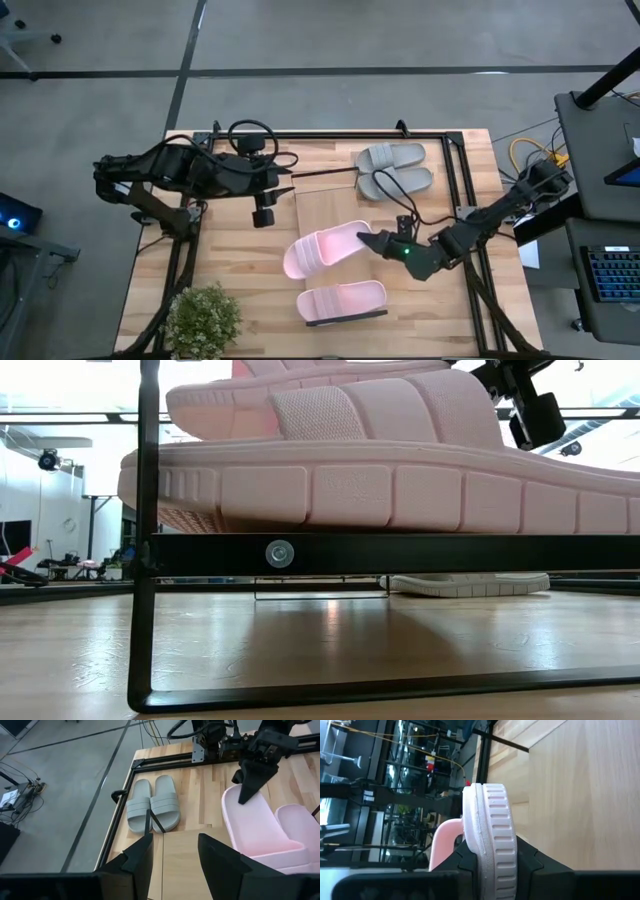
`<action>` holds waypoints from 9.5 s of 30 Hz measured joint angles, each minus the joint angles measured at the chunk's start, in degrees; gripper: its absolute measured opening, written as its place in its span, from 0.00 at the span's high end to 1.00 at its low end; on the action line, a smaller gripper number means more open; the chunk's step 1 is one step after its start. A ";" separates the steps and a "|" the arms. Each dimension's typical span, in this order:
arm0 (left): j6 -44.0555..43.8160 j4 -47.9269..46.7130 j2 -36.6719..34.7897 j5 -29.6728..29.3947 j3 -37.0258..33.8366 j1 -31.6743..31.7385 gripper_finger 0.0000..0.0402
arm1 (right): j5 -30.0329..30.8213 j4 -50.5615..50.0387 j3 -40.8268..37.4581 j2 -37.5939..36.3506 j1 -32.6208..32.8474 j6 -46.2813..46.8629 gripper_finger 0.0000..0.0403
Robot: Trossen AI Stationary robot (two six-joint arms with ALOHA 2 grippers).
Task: Pick and place slides into the shelf
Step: Put the pink slide on the shelf, then put the bottom gray slide on the shelf
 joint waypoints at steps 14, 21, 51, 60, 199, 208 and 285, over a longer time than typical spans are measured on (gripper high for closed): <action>1.95 1.67 0.00 0.02 0.00 0.00 0.65 | 1.15 6.00 -0.08 12.71 3.86 12.62 0.86; 3.38 1.71 0.00 0.04 0.00 0.00 0.65 | 2.60 6.58 -0.07 13.59 4.88 14.41 0.86; 3.29 1.75 0.00 0.20 0.00 0.02 0.65 | 2.14 -5.33 -0.59 11.03 6.03 22.31 0.86; 3.29 1.76 0.00 0.22 0.00 0.02 0.65 | 2.10 -8.62 -0.59 11.01 7.77 25.99 0.86; -0.34 15.17 2.14 16.17 -9.25 12.57 0.65 | -15.18 -42.94 -0.61 -13.00 4.36 16.38 0.52; -10.53 29.91 2.80 28.01 -16.88 21.66 0.65 | -15.04 -42.20 -0.61 -13.40 4.39 15.43 0.52; -43.59 79.35 5.92 56.02 -42.58 32.68 0.65 | -21.59 -43.54 -25.45 -61.23 -18.47 2.88 0.52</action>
